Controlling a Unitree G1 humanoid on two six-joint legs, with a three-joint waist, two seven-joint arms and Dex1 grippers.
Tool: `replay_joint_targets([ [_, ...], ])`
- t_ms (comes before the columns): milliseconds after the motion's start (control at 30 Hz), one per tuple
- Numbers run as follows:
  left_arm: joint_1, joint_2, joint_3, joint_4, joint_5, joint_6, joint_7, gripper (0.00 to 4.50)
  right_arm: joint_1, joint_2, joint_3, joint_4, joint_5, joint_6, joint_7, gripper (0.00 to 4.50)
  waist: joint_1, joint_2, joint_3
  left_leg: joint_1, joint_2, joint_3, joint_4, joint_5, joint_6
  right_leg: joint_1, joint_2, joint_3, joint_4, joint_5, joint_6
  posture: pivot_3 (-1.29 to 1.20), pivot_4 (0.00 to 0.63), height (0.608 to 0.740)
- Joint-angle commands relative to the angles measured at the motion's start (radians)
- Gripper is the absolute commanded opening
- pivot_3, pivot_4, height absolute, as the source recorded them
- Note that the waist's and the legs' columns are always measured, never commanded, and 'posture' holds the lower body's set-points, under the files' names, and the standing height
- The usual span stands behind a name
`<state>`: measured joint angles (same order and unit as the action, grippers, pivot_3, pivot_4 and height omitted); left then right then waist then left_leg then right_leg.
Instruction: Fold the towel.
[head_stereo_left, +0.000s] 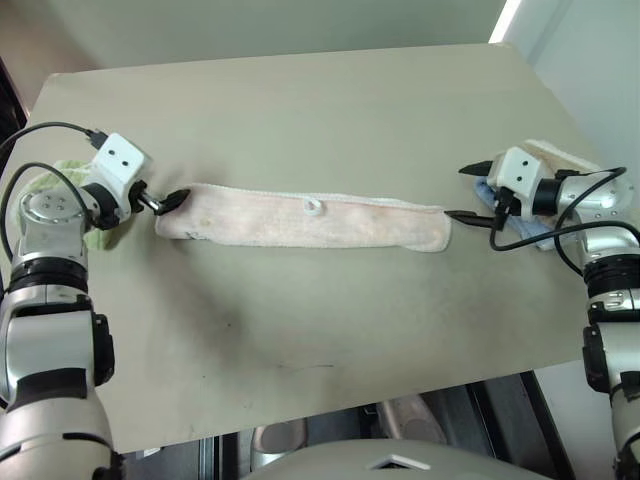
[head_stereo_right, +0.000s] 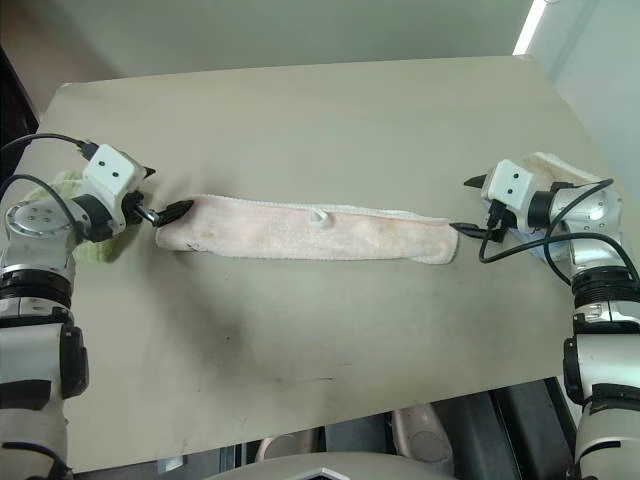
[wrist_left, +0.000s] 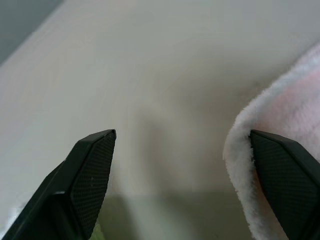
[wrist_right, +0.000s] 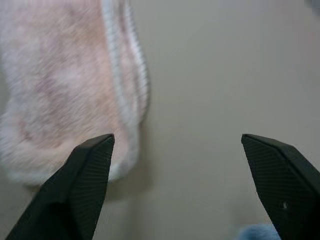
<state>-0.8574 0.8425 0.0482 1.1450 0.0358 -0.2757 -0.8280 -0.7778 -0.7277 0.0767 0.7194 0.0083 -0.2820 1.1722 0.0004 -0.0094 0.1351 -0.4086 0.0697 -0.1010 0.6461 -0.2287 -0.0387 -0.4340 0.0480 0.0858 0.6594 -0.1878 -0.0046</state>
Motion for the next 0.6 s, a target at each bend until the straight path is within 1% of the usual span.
replay_joint_targets([
  [33, -0.020, 0.015, 0.049, -0.011, -0.023, -0.014, 0.080, 4.50, 0.016, -0.035, -0.061, -0.090, 0.055, 0.039, -0.015, 4.09, 0.000, 0.000, 0.000, 0.000, 0.000, 0.000, 0.000, 0.000, 0.000, 0.000, 0.000, 0.000, 0.000, 0.000, 0.000, 0.00, 0.150, 0.740],
  [133, -0.041, 0.028, 0.092, -0.013, -0.051, 0.016, 0.141, 4.50, 0.074, -0.054, -0.120, -0.241, 0.168, 0.236, 0.019, 4.09, 0.001, 0.000, 0.000, 0.000, 0.000, 0.000, 0.000, 0.000, 0.000, 0.000, 0.000, 0.000, 0.000, 0.000, 0.000, 0.00, 0.150, 0.740],
  [167, -0.050, 0.031, 0.110, -0.015, -0.066, 0.043, 0.145, 4.50, 0.123, -0.065, -0.144, -0.339, 0.239, 0.360, 0.038, 4.09, 0.002, 0.000, 0.000, 0.000, 0.000, 0.000, 0.000, 0.000, 0.000, 0.000, 0.000, 0.000, 0.000, 0.000, 0.000, 0.00, 0.150, 0.740],
  [233, -0.059, 0.033, 0.129, -0.019, -0.084, 0.078, 0.145, 4.50, 0.186, -0.080, -0.170, -0.469, 0.319, 0.515, 0.050, 4.09, 0.002, 0.000, 0.000, -0.001, -0.001, 0.001, 0.000, 0.002, -0.002, 0.001, 0.000, -0.001, -0.001, -0.001, 0.001, 0.00, 0.150, 0.740],
  [333, -0.058, 0.033, 0.135, -0.027, -0.086, 0.092, 0.146, 4.50, 0.218, -0.091, -0.184, -0.546, 0.349, 0.597, 0.032, 4.09, -0.001, 0.000, 0.000, 0.000, -0.004, 0.003, 0.001, 0.004, -0.004, 0.003, 0.001, -0.001, -0.002, -0.006, 0.002, 0.00, 0.150, 0.740],
  [467, -0.056, 0.033, 0.134, -0.033, -0.089, 0.098, 0.147, 4.50, 0.230, -0.097, -0.189, -0.583, 0.361, 0.639, 0.016, 4.09, -0.004, 0.000, 0.000, 0.000, -0.005, 0.004, 0.002, 0.007, -0.010, 0.003, 0.001, 0.001, -0.002, -0.004, 0.005, 0.00, 0.150, 0.740],
  [600, -0.011, -0.007, 0.105, -0.095, -0.124, 0.168, -0.041, 4.50, 0.397, -0.052, -0.197, -0.763, 0.409, 0.741, -0.064, 4.09, 0.004, -0.001, -0.001, 0.001, -0.006, 0.003, 0.002, 0.008, -0.010, 0.006, 0.001, 0.000, -0.002, -0.006, 0.006, 0.00, 0.150, 0.740],
])
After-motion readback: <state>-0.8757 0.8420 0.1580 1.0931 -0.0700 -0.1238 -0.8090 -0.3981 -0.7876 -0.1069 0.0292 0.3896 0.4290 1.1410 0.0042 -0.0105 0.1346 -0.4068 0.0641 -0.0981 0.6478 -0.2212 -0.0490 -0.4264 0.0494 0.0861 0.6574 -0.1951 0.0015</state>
